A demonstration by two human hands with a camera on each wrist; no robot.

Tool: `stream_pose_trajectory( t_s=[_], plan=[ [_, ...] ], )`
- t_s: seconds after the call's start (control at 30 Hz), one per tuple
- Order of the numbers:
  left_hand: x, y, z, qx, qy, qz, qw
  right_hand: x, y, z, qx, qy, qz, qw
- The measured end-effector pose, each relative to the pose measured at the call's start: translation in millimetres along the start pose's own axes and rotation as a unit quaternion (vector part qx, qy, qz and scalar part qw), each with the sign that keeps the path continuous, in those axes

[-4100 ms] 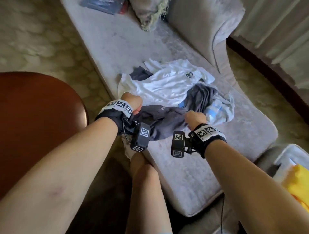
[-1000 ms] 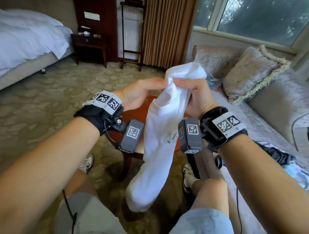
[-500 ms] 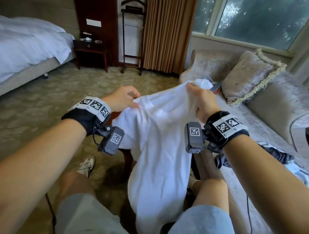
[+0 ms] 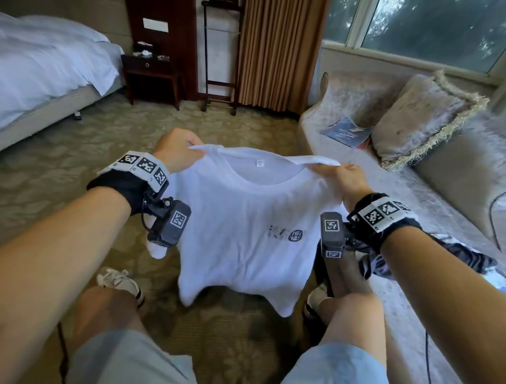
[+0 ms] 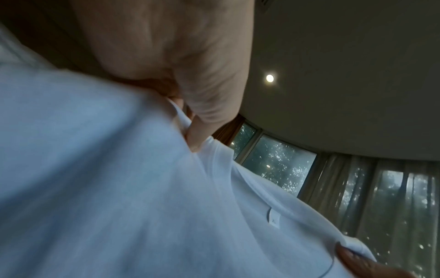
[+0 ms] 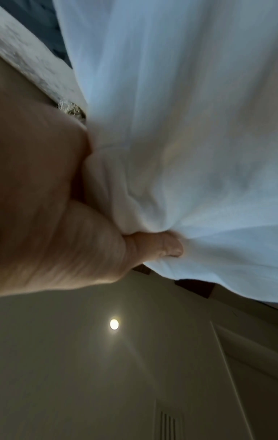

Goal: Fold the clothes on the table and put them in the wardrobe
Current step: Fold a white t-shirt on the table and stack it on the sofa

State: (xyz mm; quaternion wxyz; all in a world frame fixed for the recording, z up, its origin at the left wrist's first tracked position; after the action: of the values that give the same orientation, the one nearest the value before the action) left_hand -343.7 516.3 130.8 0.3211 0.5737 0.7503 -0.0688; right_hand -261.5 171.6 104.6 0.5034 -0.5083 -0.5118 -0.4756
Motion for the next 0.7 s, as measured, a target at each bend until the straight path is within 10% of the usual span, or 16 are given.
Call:
stream_pose_trajectory(
  t_s=[0.13,0.7],
  plan=[
    [8,13,5,0.021,0.042,-0.023,0.999,-15,5,12,0.08,0.032,0.068,0.994],
    [91,141,155,0.022,0.322,-0.166,0.932,-143,180,57,-0.097,-0.3,0.046,0.948]
  ],
)
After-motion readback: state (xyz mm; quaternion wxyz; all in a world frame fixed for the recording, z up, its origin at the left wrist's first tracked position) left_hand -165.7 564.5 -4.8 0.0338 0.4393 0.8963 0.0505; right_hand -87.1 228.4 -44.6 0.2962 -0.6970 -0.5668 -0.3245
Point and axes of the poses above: each hand's wrist, its own y-axis towards the middle knuckle, its own z-axis out of the palm, x = y × z, the point moved 5 cm from there along y, towards the middle knuckle, and after that the axes turned 9 degrees about y, right-handed, at the moved point
